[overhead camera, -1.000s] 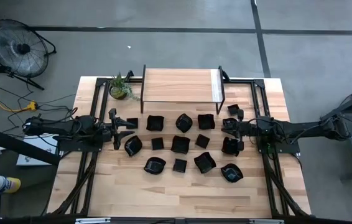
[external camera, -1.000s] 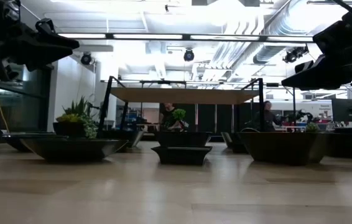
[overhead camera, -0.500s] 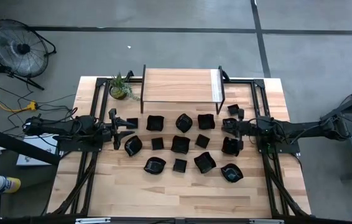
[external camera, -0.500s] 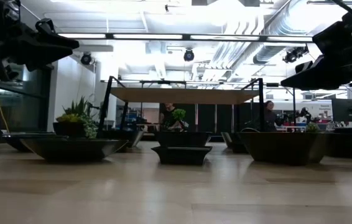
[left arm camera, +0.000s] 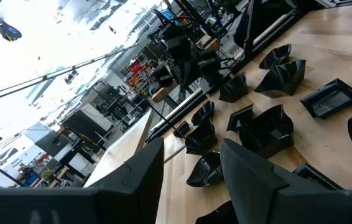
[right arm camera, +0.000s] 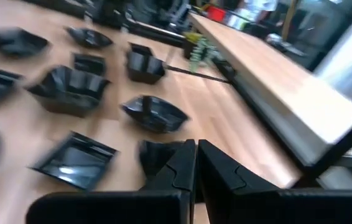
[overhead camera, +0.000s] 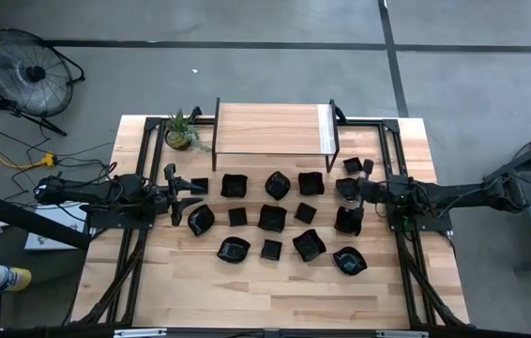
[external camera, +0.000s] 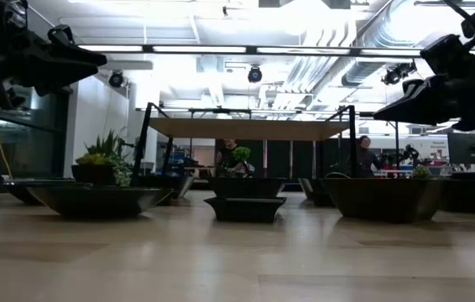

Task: Pick & Place Mini shaped plates
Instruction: Put the black square plate on the shelf

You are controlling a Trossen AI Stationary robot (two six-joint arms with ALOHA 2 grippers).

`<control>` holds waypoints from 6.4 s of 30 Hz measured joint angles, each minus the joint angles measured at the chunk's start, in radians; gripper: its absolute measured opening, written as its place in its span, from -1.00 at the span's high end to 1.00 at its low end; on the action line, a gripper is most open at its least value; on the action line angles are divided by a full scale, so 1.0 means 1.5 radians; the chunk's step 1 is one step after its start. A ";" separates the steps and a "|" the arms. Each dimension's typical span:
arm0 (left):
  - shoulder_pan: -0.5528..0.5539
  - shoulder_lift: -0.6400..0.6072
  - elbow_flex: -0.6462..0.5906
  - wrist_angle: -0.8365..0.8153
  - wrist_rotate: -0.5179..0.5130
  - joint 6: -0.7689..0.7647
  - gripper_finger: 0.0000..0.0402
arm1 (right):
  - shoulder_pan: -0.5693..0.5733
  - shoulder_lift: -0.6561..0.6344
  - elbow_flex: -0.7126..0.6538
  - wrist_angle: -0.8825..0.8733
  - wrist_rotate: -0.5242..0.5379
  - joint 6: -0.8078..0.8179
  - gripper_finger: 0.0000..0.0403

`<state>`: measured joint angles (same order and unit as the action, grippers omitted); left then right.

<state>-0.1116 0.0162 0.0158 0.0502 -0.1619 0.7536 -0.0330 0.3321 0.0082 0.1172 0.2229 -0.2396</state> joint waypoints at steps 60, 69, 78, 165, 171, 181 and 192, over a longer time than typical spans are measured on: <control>0.000 0.000 0.000 0.000 0.000 0.000 0.23 | -0.014 0.192 0.765 -0.814 0.364 0.637 0.94; 0.000 0.000 0.000 0.000 0.000 0.000 0.23 | -0.140 0.372 0.997 -1.069 0.270 0.682 0.94; 0.000 0.000 0.000 0.000 0.000 0.000 0.23 | -0.355 0.487 1.090 -1.124 0.090 0.533 0.94; 0.000 0.001 0.000 -0.018 -0.003 0.000 0.23 | -0.608 0.713 0.447 -0.544 -0.136 0.411 0.32; 0.000 0.001 0.000 -0.018 -0.003 0.000 0.23 | -0.608 0.713 0.447 -0.544 -0.138 0.420 0.32; 0.000 0.001 0.000 -0.018 -0.003 0.000 0.23 | -0.605 0.713 0.438 -0.537 -0.138 0.461 0.32; 0.000 0.001 0.000 -0.018 -0.003 0.000 0.23 | -0.605 0.713 0.420 -0.511 -0.136 0.433 0.32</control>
<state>-0.1115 0.0174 0.0154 0.0235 -0.1661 0.7536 -0.9400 1.4017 0.6384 -0.6489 0.0185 0.4097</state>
